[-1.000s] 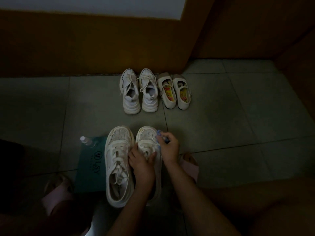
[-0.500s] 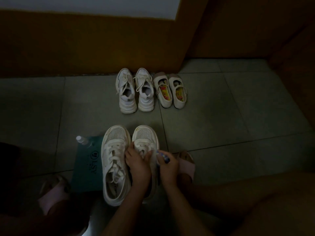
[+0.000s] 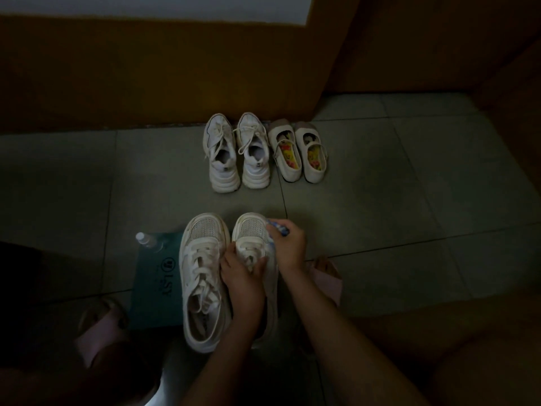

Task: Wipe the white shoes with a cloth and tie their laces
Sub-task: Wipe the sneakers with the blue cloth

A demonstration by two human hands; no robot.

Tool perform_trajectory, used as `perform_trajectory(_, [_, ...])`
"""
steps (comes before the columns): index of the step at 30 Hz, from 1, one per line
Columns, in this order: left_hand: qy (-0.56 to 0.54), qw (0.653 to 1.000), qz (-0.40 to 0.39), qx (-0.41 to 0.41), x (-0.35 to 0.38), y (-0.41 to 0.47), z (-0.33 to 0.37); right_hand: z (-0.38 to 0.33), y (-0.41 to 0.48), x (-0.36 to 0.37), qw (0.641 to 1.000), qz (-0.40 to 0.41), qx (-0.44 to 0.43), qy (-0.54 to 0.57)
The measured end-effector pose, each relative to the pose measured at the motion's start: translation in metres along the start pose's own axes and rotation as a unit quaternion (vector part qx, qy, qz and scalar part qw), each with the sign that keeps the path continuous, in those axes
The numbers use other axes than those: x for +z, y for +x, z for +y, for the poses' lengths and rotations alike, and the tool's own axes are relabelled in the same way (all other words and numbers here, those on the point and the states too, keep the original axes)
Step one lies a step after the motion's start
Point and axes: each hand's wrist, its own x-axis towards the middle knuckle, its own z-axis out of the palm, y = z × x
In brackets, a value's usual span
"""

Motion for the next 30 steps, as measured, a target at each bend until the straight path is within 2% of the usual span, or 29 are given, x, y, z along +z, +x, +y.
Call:
perform_trajectory(5, [0.007,1.0,-0.001,0.009,-0.001,0.001,-0.002,0.014,-0.035,-0.009,1.0,0.017,-0.005,0.006])
perform_trajectory(16, [0.007,1.0,-0.005,-0.005,0.0,0.0,0.001,0.037,-0.083,-0.026,0.996,0.051,0.062,0.027])
perform_trajectory(30, [-0.02,0.999,-0.036,-0.019,-0.006,-0.004,0.006,0.042,-0.136,-0.05,0.995,0.012,0.09,0.034])
